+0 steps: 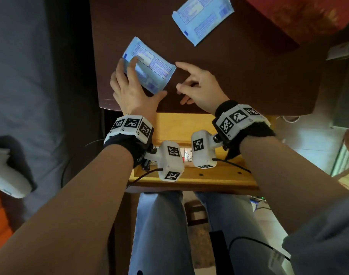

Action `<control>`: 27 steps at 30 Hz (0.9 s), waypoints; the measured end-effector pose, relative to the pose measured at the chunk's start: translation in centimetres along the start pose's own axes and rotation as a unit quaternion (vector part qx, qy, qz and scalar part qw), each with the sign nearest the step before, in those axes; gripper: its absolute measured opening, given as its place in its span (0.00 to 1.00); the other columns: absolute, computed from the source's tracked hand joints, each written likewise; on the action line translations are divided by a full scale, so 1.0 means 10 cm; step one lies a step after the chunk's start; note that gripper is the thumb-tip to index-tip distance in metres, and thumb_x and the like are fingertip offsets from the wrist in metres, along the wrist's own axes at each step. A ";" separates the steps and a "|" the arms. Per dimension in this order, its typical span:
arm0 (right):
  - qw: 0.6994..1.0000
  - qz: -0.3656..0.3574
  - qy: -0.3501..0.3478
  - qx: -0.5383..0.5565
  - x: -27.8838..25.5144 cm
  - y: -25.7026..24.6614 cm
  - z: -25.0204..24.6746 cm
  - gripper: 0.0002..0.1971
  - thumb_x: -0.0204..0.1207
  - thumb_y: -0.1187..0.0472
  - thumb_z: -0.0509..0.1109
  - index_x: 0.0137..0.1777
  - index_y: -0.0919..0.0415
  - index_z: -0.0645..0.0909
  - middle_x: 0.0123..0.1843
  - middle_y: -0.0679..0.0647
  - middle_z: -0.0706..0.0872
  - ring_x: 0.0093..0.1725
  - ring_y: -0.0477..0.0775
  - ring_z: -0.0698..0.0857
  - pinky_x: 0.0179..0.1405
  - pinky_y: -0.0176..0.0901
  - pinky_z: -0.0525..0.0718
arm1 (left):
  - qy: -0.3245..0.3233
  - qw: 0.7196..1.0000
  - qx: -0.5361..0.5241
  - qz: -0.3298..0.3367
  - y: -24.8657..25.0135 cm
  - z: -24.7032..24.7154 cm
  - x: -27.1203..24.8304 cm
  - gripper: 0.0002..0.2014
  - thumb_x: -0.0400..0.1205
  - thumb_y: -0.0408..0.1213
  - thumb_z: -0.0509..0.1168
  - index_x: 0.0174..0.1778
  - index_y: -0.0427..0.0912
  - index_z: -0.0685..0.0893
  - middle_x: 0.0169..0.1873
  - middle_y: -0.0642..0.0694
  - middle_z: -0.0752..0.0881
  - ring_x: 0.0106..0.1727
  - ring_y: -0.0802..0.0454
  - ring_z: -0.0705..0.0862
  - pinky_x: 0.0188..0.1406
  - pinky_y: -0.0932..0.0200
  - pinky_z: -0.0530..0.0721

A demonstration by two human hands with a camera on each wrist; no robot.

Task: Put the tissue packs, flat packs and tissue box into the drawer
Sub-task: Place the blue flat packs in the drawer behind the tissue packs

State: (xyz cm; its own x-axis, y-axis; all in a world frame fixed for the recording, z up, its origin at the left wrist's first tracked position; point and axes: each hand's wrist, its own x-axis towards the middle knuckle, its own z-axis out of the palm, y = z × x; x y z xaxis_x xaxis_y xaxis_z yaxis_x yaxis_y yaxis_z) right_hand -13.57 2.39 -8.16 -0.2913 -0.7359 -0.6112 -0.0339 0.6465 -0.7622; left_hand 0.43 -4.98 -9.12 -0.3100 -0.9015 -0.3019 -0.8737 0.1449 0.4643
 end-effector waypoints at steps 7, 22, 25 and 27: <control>0.999 0.042 0.003 0.001 0.04 -0.08 0.13 0.10 0.74 0.58 0.72 0.47 0.62 0.76 0.32 0.52 0.82 0.31 0.54 0.85 0.37 0.47 0.86 | 0.001 0.993 -0.089 0.078 -0.11 0.03 0.02 0.44 0.57 0.56 0.75 0.67 0.35 0.74 0.68 0.37 0.76 0.69 0.39 0.71 0.68 0.57 0.62; 0.994 -0.093 0.050 0.009 -0.29 -0.20 0.02 0.13 0.65 0.59 0.74 0.33 0.65 0.74 0.48 0.64 0.89 0.52 0.55 0.88 0.53 0.55 0.86 | -0.242 0.900 -0.359 -0.048 0.20 -0.08 -0.26 0.40 0.69 0.51 0.66 0.77 0.50 0.62 0.75 0.36 0.70 0.74 0.42 0.73 0.70 0.41 0.78; 0.996 -0.080 0.013 0.024 -0.36 -0.19 -0.04 0.13 0.66 0.56 0.74 0.38 0.64 0.75 0.53 0.57 0.88 0.56 0.52 0.87 0.61 0.53 0.84 | -0.233 0.857 -0.442 -0.130 0.32 -0.09 -0.30 0.29 0.74 0.36 0.59 0.74 0.49 0.69 0.64 0.39 0.81 0.64 0.43 0.82 0.59 0.48 0.86; 0.997 -0.067 -0.008 0.046 -0.40 -0.17 -0.06 0.15 0.68 0.53 0.73 0.42 0.65 0.76 0.55 0.60 0.88 0.56 0.54 0.87 0.63 0.56 0.83 | -0.226 0.845 -0.460 -0.150 0.37 -0.10 -0.33 0.21 0.74 0.41 0.56 0.64 0.52 0.79 0.54 0.43 0.87 0.58 0.46 0.86 0.56 0.49 0.87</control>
State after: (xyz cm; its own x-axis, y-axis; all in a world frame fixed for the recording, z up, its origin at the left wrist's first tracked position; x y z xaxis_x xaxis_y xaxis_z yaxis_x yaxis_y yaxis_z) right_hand -12.96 4.34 -4.24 -0.2753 -0.8180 -0.5051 0.0158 0.5215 -0.8531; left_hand -1.44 -1.85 -5.57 -0.4198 -0.5628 -0.7120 -0.3411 -0.6292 0.6984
